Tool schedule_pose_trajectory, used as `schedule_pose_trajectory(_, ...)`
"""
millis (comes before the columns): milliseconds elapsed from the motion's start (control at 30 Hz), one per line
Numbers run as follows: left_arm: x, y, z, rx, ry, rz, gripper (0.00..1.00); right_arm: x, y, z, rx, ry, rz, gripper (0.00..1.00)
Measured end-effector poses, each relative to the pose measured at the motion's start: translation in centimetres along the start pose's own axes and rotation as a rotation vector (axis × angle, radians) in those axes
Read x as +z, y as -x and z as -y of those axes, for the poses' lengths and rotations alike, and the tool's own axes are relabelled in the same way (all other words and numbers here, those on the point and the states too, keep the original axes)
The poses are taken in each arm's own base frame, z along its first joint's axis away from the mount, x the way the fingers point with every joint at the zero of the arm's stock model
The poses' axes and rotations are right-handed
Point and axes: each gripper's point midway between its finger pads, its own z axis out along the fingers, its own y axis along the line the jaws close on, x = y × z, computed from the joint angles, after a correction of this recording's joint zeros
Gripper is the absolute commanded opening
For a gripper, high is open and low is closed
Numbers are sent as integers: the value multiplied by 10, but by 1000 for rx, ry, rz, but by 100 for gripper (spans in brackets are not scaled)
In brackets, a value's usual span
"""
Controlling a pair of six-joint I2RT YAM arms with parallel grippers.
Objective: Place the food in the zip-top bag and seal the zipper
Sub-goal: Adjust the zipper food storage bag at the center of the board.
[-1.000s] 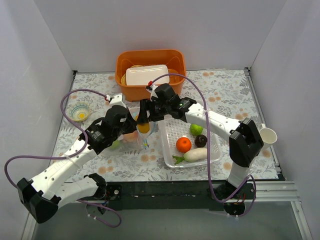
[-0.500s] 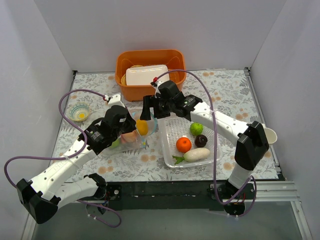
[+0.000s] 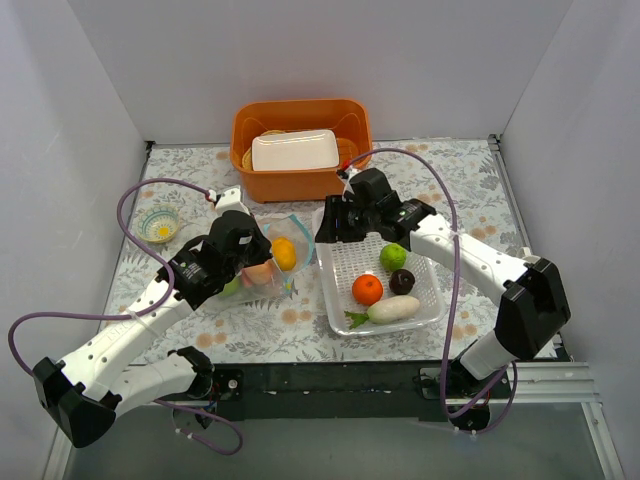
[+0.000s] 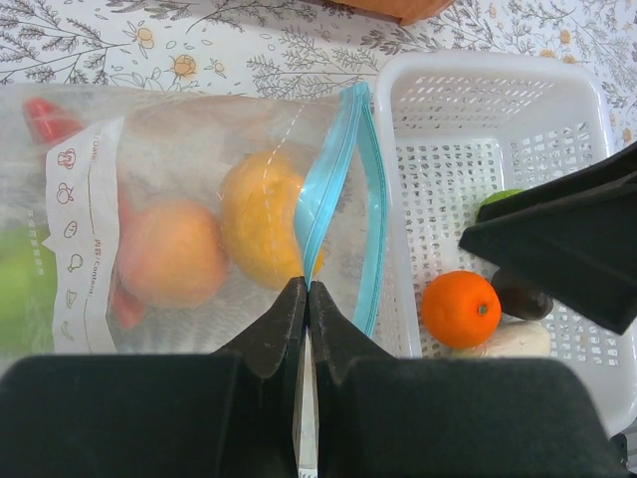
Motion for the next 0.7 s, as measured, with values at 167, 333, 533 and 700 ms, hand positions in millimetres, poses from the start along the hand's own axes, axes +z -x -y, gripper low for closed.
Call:
schedule_pose_trajectory(167,0,1,-1,-1,4,5,0,10,-28,-12,29,74,-80,63)
schedule_pose_trajectory(333,-1,2,-1,-2,3,7,0,10,-33,-32,36,132,-90,64)
schedule_pose_trajectory(533,-1,2,-1,-2,2,8,0,21,-42,-38,76,144,-123,64)
schedule_pose_trajectory(700,-2,2,-1,-4,0,10,0,27,-56,-31,120,117,-148,65)
